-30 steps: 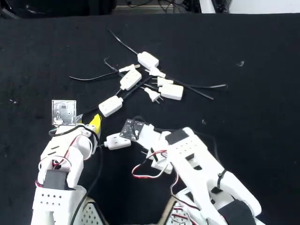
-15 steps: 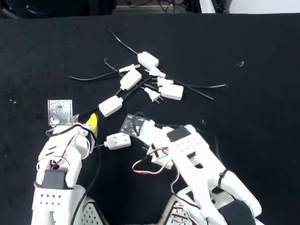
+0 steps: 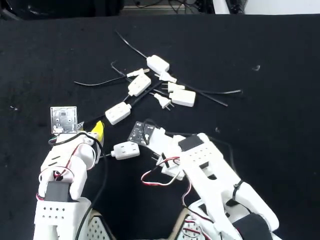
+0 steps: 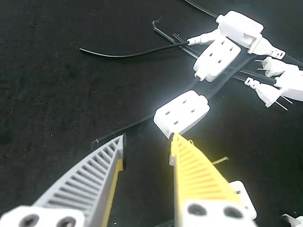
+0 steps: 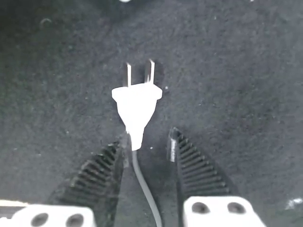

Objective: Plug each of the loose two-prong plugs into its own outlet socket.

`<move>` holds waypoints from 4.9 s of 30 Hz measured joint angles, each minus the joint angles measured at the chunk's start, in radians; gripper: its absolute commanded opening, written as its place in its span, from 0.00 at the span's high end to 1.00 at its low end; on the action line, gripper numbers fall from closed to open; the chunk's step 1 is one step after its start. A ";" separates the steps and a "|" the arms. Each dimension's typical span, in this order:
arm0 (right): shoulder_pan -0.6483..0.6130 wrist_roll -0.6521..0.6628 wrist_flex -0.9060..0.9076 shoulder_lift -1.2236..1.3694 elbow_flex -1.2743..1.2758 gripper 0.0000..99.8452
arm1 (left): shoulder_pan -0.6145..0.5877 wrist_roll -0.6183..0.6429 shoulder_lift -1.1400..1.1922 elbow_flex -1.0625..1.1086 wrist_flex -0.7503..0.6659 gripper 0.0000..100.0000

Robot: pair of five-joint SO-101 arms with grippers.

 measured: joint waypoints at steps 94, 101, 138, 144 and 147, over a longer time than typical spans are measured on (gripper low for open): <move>-0.207 -0.265 -0.038 -0.138 -0.391 0.99 | 0.167 0.000 -0.002 -0.112 0.081 0.83; -0.204 -0.265 -0.038 -0.138 -0.391 0.99 | 0.163 0.000 0.000 -0.112 0.081 0.83; -0.180 -0.512 0.118 -0.242 -0.351 0.99 | -0.009 0.000 0.000 -0.098 0.069 0.83; -0.169 -0.651 0.141 -0.018 -0.405 0.99 | -0.209 0.000 0.002 0.035 0.069 0.83; -0.169 -0.727 0.141 0.083 -0.446 0.99 | -0.224 0.000 0.000 0.046 0.069 0.83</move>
